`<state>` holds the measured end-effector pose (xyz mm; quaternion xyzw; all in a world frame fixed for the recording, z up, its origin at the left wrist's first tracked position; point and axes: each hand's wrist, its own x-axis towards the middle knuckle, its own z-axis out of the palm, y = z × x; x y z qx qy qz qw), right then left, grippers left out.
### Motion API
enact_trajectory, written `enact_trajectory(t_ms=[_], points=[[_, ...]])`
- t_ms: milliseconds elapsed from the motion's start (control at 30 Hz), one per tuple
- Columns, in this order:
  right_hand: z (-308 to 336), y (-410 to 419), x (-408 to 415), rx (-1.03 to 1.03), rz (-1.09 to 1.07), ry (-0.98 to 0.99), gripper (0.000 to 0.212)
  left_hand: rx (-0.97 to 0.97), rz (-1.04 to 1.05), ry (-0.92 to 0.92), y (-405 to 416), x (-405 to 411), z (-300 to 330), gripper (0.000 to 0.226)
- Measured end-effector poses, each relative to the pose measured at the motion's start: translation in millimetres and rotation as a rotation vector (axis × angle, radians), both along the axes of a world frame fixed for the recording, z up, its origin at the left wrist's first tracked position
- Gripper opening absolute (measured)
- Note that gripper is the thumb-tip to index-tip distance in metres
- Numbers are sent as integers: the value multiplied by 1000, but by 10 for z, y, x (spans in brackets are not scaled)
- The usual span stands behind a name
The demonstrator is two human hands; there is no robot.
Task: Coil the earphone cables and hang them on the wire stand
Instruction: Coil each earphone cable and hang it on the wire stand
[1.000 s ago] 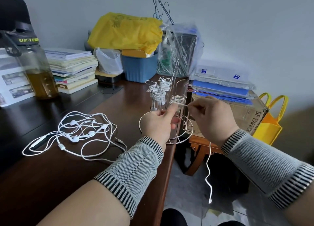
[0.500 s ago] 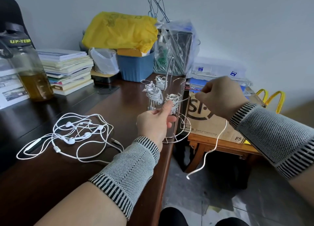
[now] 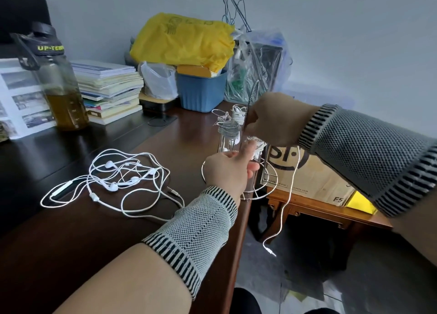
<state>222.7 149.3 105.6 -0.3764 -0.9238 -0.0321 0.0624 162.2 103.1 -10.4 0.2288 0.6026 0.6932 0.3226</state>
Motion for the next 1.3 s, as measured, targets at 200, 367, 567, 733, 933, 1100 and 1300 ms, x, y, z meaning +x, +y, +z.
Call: enact_trajectory(t_ms=[200, 367, 567, 733, 933, 1100, 1300], points=[[-150, -171, 110, 397, 179, -116, 26, -15, 19, -19, 3, 22, 20, 26], [-386, -245, 235, 671, 321, 28, 12, 2, 14, 3, -20, 36, 51, 35], [-751, -81, 361, 591, 247, 335, 14, 26, 3, -35, -1, -5, 38, 35], [-894, 129, 526, 128, -3, 682, 9, 13, 38, -2, 5, -17, 4, 35], [-849, 276, 546, -397, -115, 819, 10, 7, -38, -32, -22, -10, 17, 17], [-831, 346, 600, -637, -282, 848, 14, 2, -63, -27, -31, -8, 26, 20], [-668, 367, 571, -318, -330, 583, 31, -28, -18, -2, -38, 15, 44, 35]])
